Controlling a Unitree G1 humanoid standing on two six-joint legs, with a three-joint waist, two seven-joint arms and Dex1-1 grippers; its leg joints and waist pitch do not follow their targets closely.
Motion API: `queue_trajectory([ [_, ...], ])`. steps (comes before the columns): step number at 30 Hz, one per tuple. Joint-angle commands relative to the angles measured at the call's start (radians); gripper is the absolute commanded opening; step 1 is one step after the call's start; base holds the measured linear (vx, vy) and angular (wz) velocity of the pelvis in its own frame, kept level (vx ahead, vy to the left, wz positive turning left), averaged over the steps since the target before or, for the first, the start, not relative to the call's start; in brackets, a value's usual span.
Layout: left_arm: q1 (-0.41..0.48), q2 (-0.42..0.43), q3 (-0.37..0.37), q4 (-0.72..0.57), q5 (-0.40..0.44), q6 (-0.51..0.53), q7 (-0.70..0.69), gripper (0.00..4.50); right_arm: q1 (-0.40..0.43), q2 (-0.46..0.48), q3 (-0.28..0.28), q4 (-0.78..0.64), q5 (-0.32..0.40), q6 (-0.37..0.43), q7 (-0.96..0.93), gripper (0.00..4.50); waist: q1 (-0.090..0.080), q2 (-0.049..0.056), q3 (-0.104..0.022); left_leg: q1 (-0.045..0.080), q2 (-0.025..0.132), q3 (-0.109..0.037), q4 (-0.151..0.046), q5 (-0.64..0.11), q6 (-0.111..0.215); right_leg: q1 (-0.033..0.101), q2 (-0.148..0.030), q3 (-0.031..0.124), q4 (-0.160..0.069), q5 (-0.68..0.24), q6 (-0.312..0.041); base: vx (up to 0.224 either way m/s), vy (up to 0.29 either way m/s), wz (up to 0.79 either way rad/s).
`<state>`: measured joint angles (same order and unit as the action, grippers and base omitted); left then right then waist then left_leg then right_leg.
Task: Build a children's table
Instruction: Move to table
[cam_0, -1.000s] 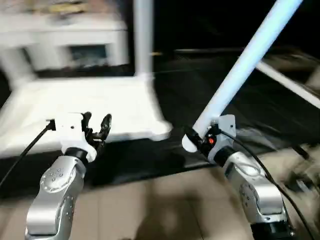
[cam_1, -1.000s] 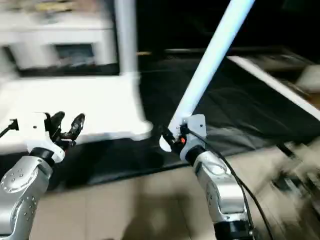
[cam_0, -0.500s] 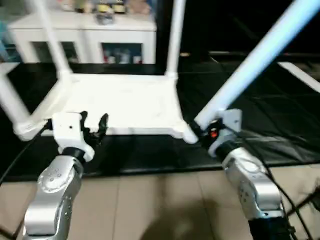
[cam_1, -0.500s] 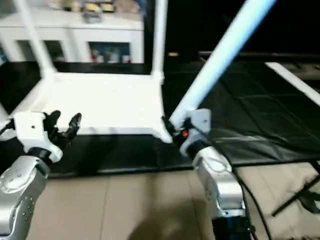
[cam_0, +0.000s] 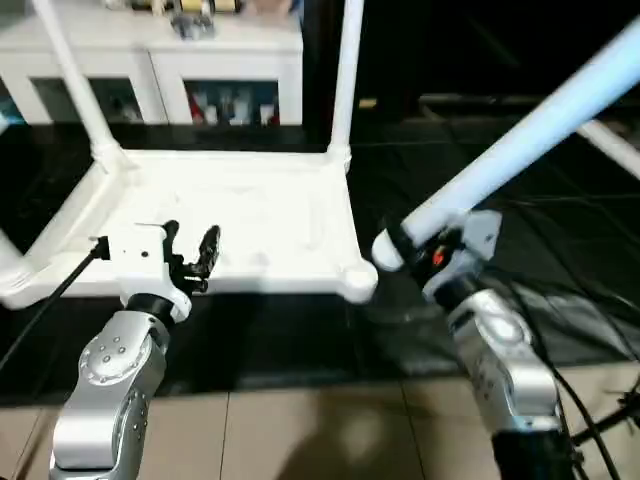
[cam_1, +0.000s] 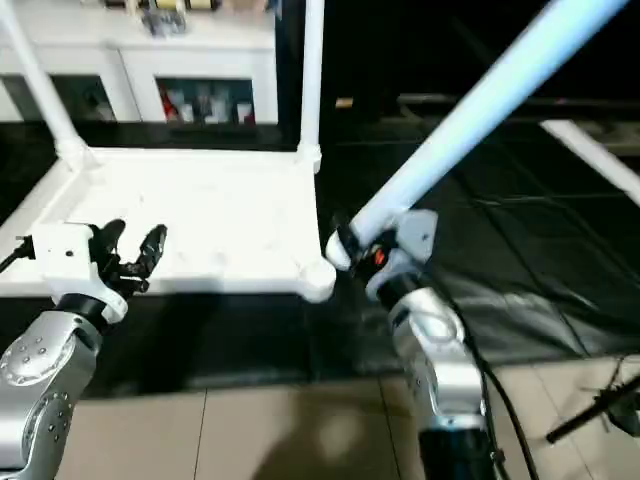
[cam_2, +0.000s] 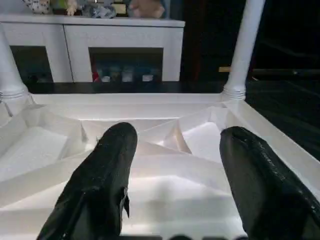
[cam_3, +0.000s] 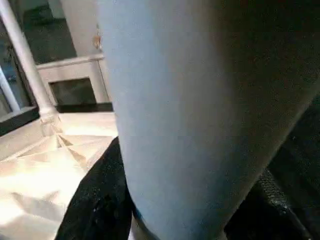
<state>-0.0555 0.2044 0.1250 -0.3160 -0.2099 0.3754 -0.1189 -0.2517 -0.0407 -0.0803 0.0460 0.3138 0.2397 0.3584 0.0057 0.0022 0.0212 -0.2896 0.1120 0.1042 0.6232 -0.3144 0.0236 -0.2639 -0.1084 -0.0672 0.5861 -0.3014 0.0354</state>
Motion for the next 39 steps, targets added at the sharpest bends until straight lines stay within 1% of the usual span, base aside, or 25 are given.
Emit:
queue_trajectory([
  [1, -0.011, 0.001, 0.009, 0.012, 0.007, -0.005, 0.003, 3.01, 0.008, -0.003, 0.005, -0.026, 0.011, 0.012, 0.011, 1.92, 0.000, 0.008, -0.077, 0.065, 0.009, -0.055, -0.038, 0.485, 0.390, -0.001, 0.048, 0.008, 0.020, 0.214, -0.127, 0.092, -0.031, 0.04],
  [2, -0.011, 0.001, 0.010, 0.012, 0.007, -0.005, 0.003, 3.01, 0.011, -0.012, 0.021, -0.029, -0.009, 0.004, 0.013, 1.92, -0.016, 0.009, -0.074, 0.128, 0.035, -0.108, -0.036, 0.556, 0.423, -0.076, 0.046, 0.005, 0.054, 0.146, -0.080, 0.162, -0.068, 0.04],
  [3, -0.010, 0.001, 0.012, 0.013, 0.007, -0.005, 0.002, 3.01, 0.015, -0.022, 0.039, -0.031, -0.031, -0.001, 0.014, 1.92, -0.028, 0.006, -0.074, 0.162, 0.056, -0.137, -0.035, 0.576, 0.448, -0.121, 0.036, 0.005, 0.067, 0.076, -0.054, 0.135, -0.102, -0.17],
  [4, -0.010, 0.001, 0.013, 0.013, 0.006, -0.005, 0.002, 3.01, 0.016, -0.027, 0.050, -0.031, -0.038, 0.001, 0.016, 1.92, -0.032, -0.007, -0.070, 0.146, 0.041, -0.158, -0.027, 0.589, 0.456, -0.118, 0.011, 0.031, 0.071, 0.029, -0.002, 0.135, -0.102, -0.17],
  [5, -0.010, 0.002, 0.015, 0.013, 0.006, -0.005, 0.002, 3.01, 0.017, -0.029, 0.059, -0.029, -0.043, 0.004, 0.019, 1.92, -0.010, -0.032, -0.063, 0.047, -0.042, -0.097, 0.021, 0.512, 0.380, -0.013, 0.000, 0.078, 0.026, 0.110, -0.001, 0.170, -0.093, -0.25],
  [6, -0.009, 0.002, 0.015, 0.013, 0.005, -0.005, 0.002, 3.01, 0.016, -0.029, 0.061, -0.025, -0.042, 0.000, 0.019, 1.92, 0.061, -0.063, -0.054, -0.188, -0.091, -0.021, 0.126, 0.106, 0.262, 0.215, -0.092, 0.216, -0.020, 0.451, 0.026, 0.182, 0.021, 0.29],
  [7, -0.009, 0.002, 0.016, 0.011, 0.004, -0.004, 0.001, 3.01, 0.015, -0.020, 0.055, -0.021, -0.022, -0.004, 0.020, 1.92, 0.094, -0.043, -0.042, -0.182, -0.017, -0.040, 0.148, 0.015, 0.080, 0.157, -0.133, 0.241, -0.028, 0.770, -0.039, 0.182, 0.021, 0.29],
  [8, -0.009, 0.002, 0.016, 0.011, 0.004, -0.004, 0.001, 3.01, 0.015, -0.019, 0.054, -0.021, -0.020, -0.004, 0.020, 1.92, 0.091, -0.053, -0.045, -0.204, -0.007, -0.034, 0.136, 0.045, 0.032, 0.178, -0.094, 0.218, -0.006, 0.862, -0.083, 0.079, 0.076, 0.38],
  [9, -0.008, 0.002, 0.017, 0.010, 0.003, -0.004, 0.001, 3.01, 0.013, -0.015, 0.050, -0.020, -0.010, -0.005, 0.024, 1.92, 0.110, -0.004, -0.054, -0.193, 0.008, -0.030, 0.036, 0.194, 0.017, 0.178, 0.020, 0.128, 0.029, 0.897, -0.047, -0.097, 0.064, 0.00],
  [10, -0.009, 0.002, 0.018, 0.009, 0.001, -0.002, 0.001, 3.01, 0.011, -0.016, 0.051, -0.020, -0.019, -0.002, 0.021, 1.92, 0.051, 0.073, -0.073, -0.024, 0.065, -0.091, -0.020, 0.380, 0.129, 0.036, 0.084, 0.000, 0.105, 0.505, 0.046, -0.097, 0.064, 0.00],
  [11, -0.009, 0.003, 0.017, 0.009, 0.001, -0.002, 0.001, 3.01, 0.012, -0.017, 0.051, -0.021, -0.022, -0.001, 0.021, 1.92, 0.022, 0.083, -0.066, 0.052, 0.169, -0.217, -0.053, 0.418, 0.415, -0.102, 0.077, -0.010, 0.211, -0.106, 0.040, -0.037, -0.019, -0.26],
  [12, -0.008, 0.002, 0.017, 0.009, 0.001, -0.002, 0.001, 3.01, 0.015, -0.023, 0.055, -0.023, -0.039, -0.019, 0.021, 1.92, 0.054, 0.070, -0.073, 0.059, 0.169, -0.190, -0.010, 0.430, 0.425, -0.159, 0.051, 0.009, 0.225, -0.138, 0.039, 0.121, -0.058, -0.15],
  [15, -0.007, 0.002, 0.019, 0.009, 0.002, -0.002, 0.001, 3.01, 0.025, -0.041, 0.072, -0.025, -0.074, -0.081, 0.025, 1.92, 0.064, 0.045, -0.050, 0.000, 0.134, -0.101, -0.066, 0.296, 0.328, -0.167, 0.056, 0.010, 0.219, 0.049, 0.062, 0.092, -0.019, 0.00],
  [16, -0.007, 0.001, 0.019, 0.009, 0.002, -0.002, 0.001, 3.01, 0.026, -0.042, 0.072, -0.025, -0.077, -0.086, 0.024, 1.92, 0.067, 0.020, -0.027, -0.033, 0.118, -0.071, -0.100, 0.127, 0.317, -0.148, 0.040, 0.030, 0.159, 0.124, 0.017, 0.060, -0.006, -0.01],
  [17, -0.007, 0.001, 0.021, 0.009, 0.003, 0.001, 0.001, 3.01, 0.026, -0.048, 0.077, -0.022, -0.091, -0.111, 0.021, 1.92, 0.074, -0.023, -0.007, -0.057, 0.070, -0.027, -0.104, -0.122, 0.235, -0.102, 0.008, 0.078, 0.032, 0.080, -0.016, 0.016, -0.065, -0.11],
  [18, -0.006, -0.002, 0.024, 0.008, -0.003, 0.002, 0.000, 3.01, 0.023, -0.049, 0.073, -0.021, -0.093, -0.101, 0.008, 1.92, 0.091, -0.043, -0.006, -0.060, 0.020, 0.000, -0.049, -0.194, 0.168, -0.075, -0.049, 0.136, -0.049, -0.181, -0.002, 0.033, -0.120, 0.02],
  [19, -0.006, -0.002, 0.025, 0.008, -0.004, 0.002, -0.001, 3.01, 0.022, -0.049, 0.072, -0.020, -0.093, -0.098, 0.005, 1.92, 0.115, -0.052, -0.024, -0.055, -0.003, -0.009, 0.072, -0.065, 0.085, -0.039, -0.132, 0.213, -0.099, -0.569, 0.000, 0.033, -0.120, 0.02],
  [20, -0.006, 0.000, 0.025, 0.009, -0.005, 0.004, -0.004, 3.01, 0.017, -0.051, 0.070, -0.016, -0.094, -0.072, -0.006, 1.92, 0.123, -0.048, -0.029, -0.091, 0.005, -0.032, 0.056, 0.070, 0.023, -0.012, -0.116, 0.207, -0.073, -0.487, -0.023, 0.068, -0.103, 0.05],
  [21, -0.006, 0.003, 0.024, 0.009, -0.005, 0.005, -0.007, 3.01, 0.013, -0.052, 0.067, -0.012, -0.097, -0.053, -0.010, 1.92, 0.119, -0.046, -0.028, -0.094, 0.012, -0.036, 0.037, 0.123, -0.001, -0.015, -0.099, 0.190, -0.056, -0.380, -0.034, 0.045, -0.058, -0.03],
  [22, -0.004, 0.019, 0.012, 0.012, -0.002, 0.009, -0.026, 3.01, 0.009, -0.046, 0.060, -0.006, -0.088, -0.045, -0.008, 1.92, 0.104, -0.011, -0.033, -0.086, 0.043, -0.036, -0.046, 0.294, -0.029, -0.046, -0.027, 0.114, -0.003, 0.031, -0.090, 0.045, -0.058, -0.03],
  [25, 0.000, 0.050, -0.017, 0.017, -0.006, 0.012, -0.083, 3.01, 0.008, -0.044, 0.054, -0.002, -0.075, -0.037, -0.010, 1.92, 0.077, 0.001, -0.047, -0.064, 0.070, -0.036, -0.033, 0.378, -0.052, -0.074, 0.005, 0.089, 0.035, 0.339, -0.178, 0.008, 0.023, 0.00],
  [27, 0.001, 0.068, -0.039, 0.018, -0.019, 0.015, -0.131, 3.01, 0.008, -0.060, 0.063, 0.006, -0.095, -0.038, -0.016, 1.92, 0.076, 0.007, -0.047, -0.064, 0.073, -0.033, -0.035, 0.304, -0.067, -0.075, -0.001, 0.084, 0.027, 0.331, -0.232, -0.001, 0.026, 0.02],
  [28, 0.002, 0.080, -0.053, 0.017, -0.027, 0.011, -0.163, 3.01, 0.008, -0.061, 0.061, 0.007, -0.085, -0.037, -0.008, 1.92, 0.075, 0.009, -0.034, -0.062, 0.079, -0.027, -0.052, 0.111, -0.071, -0.077, -0.011, 0.084, 0.008, 0.199, -0.270, 0.000, 0.000, 0.00],
  [33, -0.005, 0.173, -0.125, 0.010, -0.122, 0.041, -0.407, 3.01, 0.002, -0.079, 0.059, 0.002, -0.072, 0.002, 0.008, 1.92, 0.066, 0.009, -0.009, -0.045, 0.096, -0.014, -0.085, -0.251, -0.098, -0.090, -0.026, 0.083, -0.031, -0.182, -0.240, -0.011, 0.002, 0.01],
  [39, -0.074, 0.303, -0.208, 0.068, -0.152, 0.054, -0.657, 3.01, -0.001, -0.113, 0.060, -0.011, -0.080, 0.020, 0.039, 1.92, 0.073, 0.006, -0.017, -0.047, 0.093, 0.011, -0.083, -0.147, -0.088, -0.086, -0.036, 0.089, -0.037, -0.225, -0.200, 0.000, 0.000, 0.00],
])
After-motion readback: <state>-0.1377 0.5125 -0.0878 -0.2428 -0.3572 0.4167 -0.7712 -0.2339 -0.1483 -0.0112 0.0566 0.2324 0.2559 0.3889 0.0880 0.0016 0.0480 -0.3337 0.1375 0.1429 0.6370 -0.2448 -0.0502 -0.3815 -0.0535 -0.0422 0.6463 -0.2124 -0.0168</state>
